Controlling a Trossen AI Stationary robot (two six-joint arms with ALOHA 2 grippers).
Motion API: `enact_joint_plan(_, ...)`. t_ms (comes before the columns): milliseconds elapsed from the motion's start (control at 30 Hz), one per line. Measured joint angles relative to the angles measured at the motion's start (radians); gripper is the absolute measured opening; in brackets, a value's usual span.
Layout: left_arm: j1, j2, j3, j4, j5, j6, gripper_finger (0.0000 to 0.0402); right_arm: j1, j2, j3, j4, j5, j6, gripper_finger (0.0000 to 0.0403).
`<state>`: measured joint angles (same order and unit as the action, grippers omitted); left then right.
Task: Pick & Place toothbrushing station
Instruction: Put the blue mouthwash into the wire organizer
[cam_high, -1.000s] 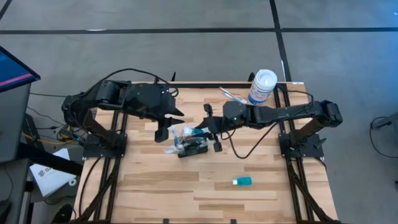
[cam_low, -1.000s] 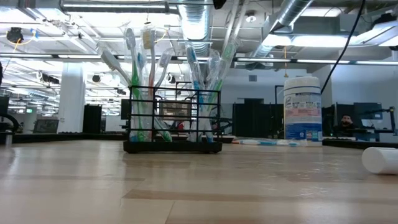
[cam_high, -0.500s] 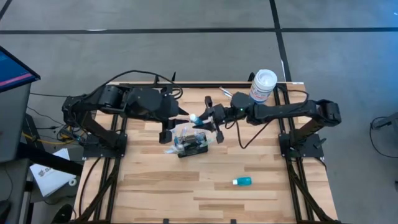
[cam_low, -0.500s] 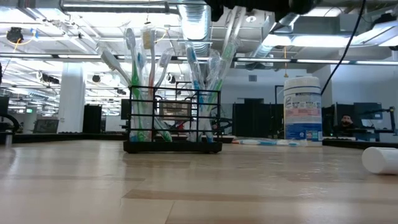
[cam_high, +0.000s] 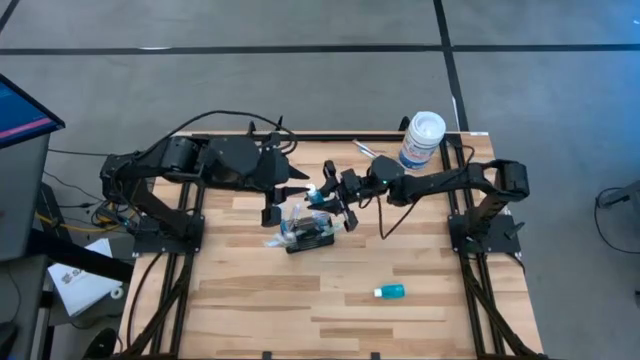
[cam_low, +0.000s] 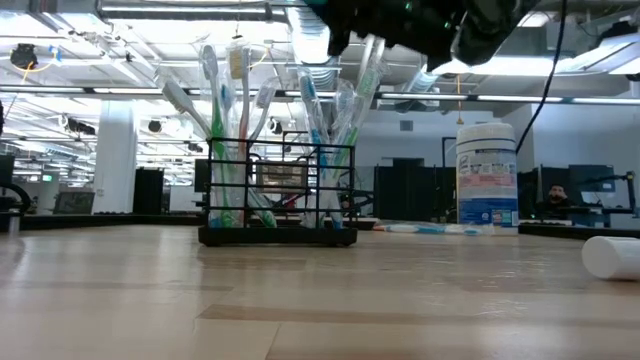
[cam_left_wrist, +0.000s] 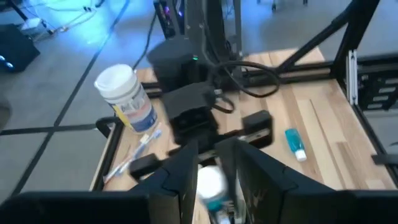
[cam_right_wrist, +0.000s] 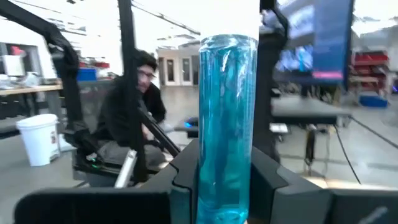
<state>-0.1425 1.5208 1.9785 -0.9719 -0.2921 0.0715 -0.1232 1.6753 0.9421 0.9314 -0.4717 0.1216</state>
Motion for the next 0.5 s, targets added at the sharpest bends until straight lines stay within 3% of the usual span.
enact_joint_plan(367,0.038,0.002,-0.091,-0.008,-0.004,-0.084,0.0102,-0.009,0.001,0.000,-0.010,0.003,0.009,0.0070)
enact_joint_plan(500,0.079,0.003,-0.094,-0.016,0.046,-0.127,0.0102,-0.002,0.001,0.000,-0.040,0.009,-0.005,0.0070)
